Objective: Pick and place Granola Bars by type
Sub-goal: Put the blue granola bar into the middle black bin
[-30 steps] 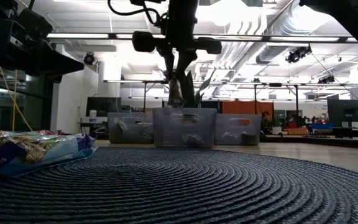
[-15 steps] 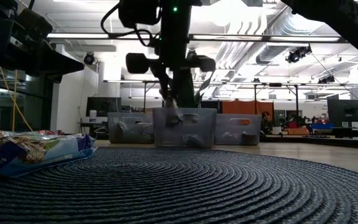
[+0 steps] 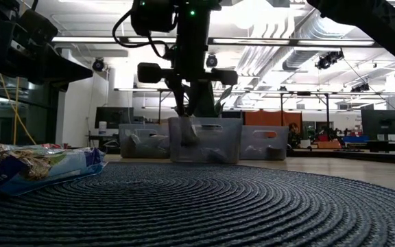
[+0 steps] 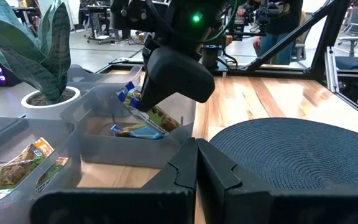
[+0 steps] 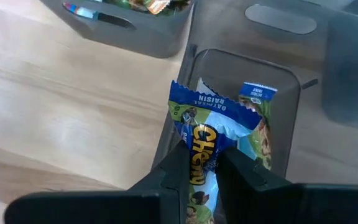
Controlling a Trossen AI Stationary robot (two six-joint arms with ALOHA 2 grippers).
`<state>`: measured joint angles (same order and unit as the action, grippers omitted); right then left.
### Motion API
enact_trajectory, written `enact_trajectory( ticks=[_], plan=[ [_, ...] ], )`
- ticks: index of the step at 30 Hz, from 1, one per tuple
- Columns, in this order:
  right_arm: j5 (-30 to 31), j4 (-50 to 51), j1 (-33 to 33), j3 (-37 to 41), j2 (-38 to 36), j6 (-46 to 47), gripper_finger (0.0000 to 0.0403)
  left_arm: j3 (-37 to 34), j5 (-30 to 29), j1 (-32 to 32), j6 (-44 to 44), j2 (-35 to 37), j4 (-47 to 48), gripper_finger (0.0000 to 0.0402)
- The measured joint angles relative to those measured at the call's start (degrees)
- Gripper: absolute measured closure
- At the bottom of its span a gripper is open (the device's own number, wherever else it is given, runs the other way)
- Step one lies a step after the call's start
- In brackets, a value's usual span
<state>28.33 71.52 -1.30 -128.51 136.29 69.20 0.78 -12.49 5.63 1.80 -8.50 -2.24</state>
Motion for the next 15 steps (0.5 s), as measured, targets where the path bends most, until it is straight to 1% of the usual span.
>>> enact_trajectory(
  ticks=[12,15],
  plan=[
    [-1.45,0.37,0.02,0.00,0.00,-0.18,0.0346,0.00,0.00,0.00,0.02,-0.01,0.00,0.0400],
    [-1.99,0.40,0.03,0.00,0.00,-0.19,0.0333,0.01,0.00,0.02,0.01,0.01,0.01,0.0400]
  ],
)
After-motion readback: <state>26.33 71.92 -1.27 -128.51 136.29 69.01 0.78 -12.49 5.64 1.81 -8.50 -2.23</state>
